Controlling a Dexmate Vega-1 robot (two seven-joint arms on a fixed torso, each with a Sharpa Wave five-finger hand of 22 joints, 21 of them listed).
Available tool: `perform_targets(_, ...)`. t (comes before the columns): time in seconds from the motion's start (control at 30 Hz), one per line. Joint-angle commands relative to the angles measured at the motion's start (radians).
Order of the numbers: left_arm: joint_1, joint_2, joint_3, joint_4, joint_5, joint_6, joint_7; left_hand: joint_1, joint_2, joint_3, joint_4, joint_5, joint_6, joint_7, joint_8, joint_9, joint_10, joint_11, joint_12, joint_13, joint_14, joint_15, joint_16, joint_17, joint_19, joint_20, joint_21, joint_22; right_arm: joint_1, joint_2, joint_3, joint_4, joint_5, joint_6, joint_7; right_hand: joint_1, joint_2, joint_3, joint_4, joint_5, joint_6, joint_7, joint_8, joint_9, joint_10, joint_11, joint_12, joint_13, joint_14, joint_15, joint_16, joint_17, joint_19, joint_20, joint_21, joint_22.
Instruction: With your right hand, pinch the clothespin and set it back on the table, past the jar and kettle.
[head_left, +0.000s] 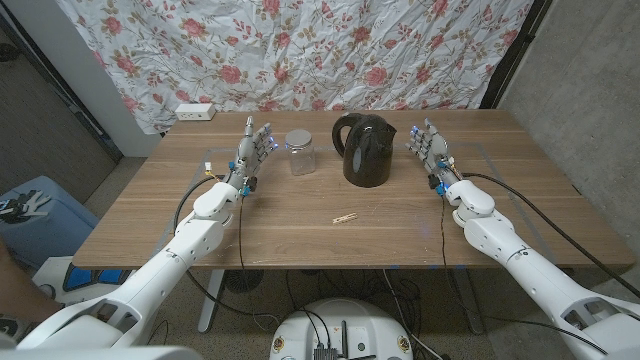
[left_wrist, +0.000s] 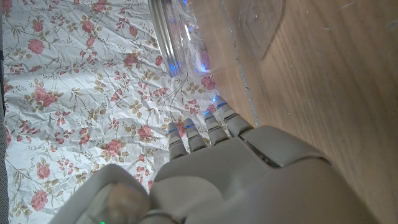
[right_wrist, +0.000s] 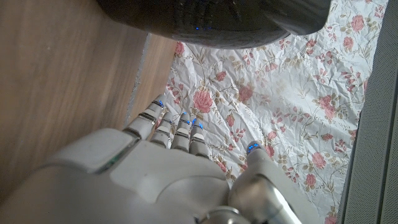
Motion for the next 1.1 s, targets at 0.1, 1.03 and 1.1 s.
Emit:
perform_targets(0.1, 0.000, 0.000, 0.000, 0.000, 0.000, 0.000, 0.000, 0.003, 0.008, 0.001, 0.006, 0.004, 0.000, -0.008, 0.006, 0.004, 0.000, -0.010, 0.006, 0.002, 0.008, -0.007, 0.005, 0.003, 0.007, 0.001, 0.006, 0.002, -0.017, 0.003, 0.006, 0.002, -0.010, 0.042, -0.003, 0.005, -0.003, 0.006, -0.005, 0.005, 0.000, 0.007, 0.003, 0.002, -0.001, -0.006, 0.004, 0.003, -0.002, -0.005, 0.002, 0.000, -0.006, -0.009, 0.001, 0.003)
perform_targets(1.03, 0.000, 0.000, 0.000, 0.001, 0.000, -0.001, -0.001, 0.003, 0.008, 0.001, 0.005, 0.004, 0.000, -0.008, 0.006, 0.004, -0.002, -0.010, 0.006, 0.002, 0.008, -0.007, 0.005, 0.003, 0.008, 0.000, 0.006, 0.002, -0.183, -0.167, 0.042, -0.247, -0.142, 0.036, -0.099, 0.021, 0.007, 0.017, -0.029, 0.004, -0.003, 0.003, 0.004, 0.002, 0.005, -0.008, 0.008, 0.002, 0.016, -0.014, 0.006, -0.010, 0.004, -0.018, 0.010, 0.003)
perform_targets(1.1, 0.000, 0.000, 0.000, 0.001, 0.000, -0.001, -0.001, 0.003, 0.008, 0.001, 0.005, 0.004, 0.000, -0.008, 0.006, 0.004, -0.002, -0.010, 0.005, 0.002, 0.008, -0.007, 0.005, 0.003, 0.008, 0.001, 0.006, 0.002, -0.199, -0.182, 0.048, -0.266, -0.149, 0.038, -0.102, 0.021, 0.007, 0.017, -0.030, 0.004, 0.001, 0.002, 0.006, 0.002, 0.006, -0.009, 0.008, 0.002, 0.017, -0.014, 0.007, -0.011, 0.005, -0.018, 0.010, 0.003)
